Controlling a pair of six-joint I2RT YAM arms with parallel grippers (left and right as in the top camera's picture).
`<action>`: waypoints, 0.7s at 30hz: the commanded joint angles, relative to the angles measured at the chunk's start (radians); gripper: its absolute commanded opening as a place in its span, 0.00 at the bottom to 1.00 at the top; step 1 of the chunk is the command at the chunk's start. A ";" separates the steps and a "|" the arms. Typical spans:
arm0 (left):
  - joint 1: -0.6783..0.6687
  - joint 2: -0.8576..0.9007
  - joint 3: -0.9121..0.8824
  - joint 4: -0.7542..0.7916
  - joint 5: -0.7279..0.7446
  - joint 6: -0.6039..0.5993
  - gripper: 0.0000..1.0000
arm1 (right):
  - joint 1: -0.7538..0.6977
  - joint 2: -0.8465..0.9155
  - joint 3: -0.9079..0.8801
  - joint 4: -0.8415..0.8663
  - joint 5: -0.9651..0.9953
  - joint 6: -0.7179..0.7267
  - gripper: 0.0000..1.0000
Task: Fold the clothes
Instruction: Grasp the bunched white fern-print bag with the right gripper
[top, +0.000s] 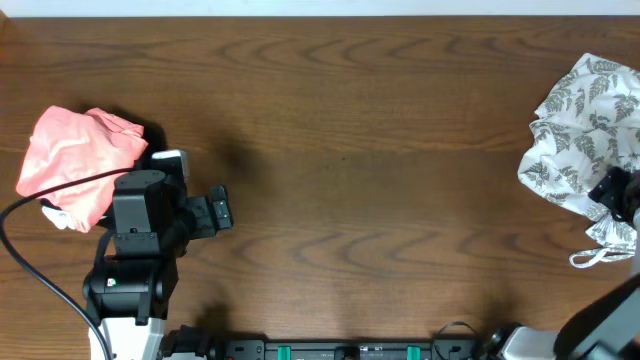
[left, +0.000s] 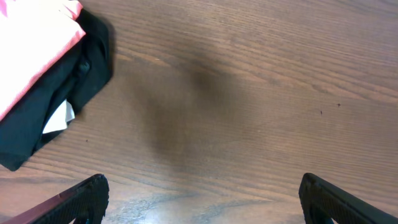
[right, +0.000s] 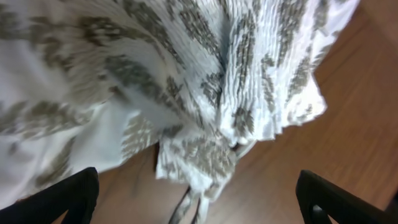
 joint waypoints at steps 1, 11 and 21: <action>-0.004 0.001 0.022 0.003 0.014 -0.005 0.98 | -0.037 0.055 0.015 0.031 -0.075 -0.021 0.97; -0.004 0.001 0.023 0.003 0.014 -0.005 0.98 | -0.042 0.208 0.015 0.111 -0.111 -0.047 0.91; -0.004 0.001 0.023 0.004 0.014 -0.005 0.98 | -0.041 0.231 0.016 0.158 -0.144 -0.047 0.01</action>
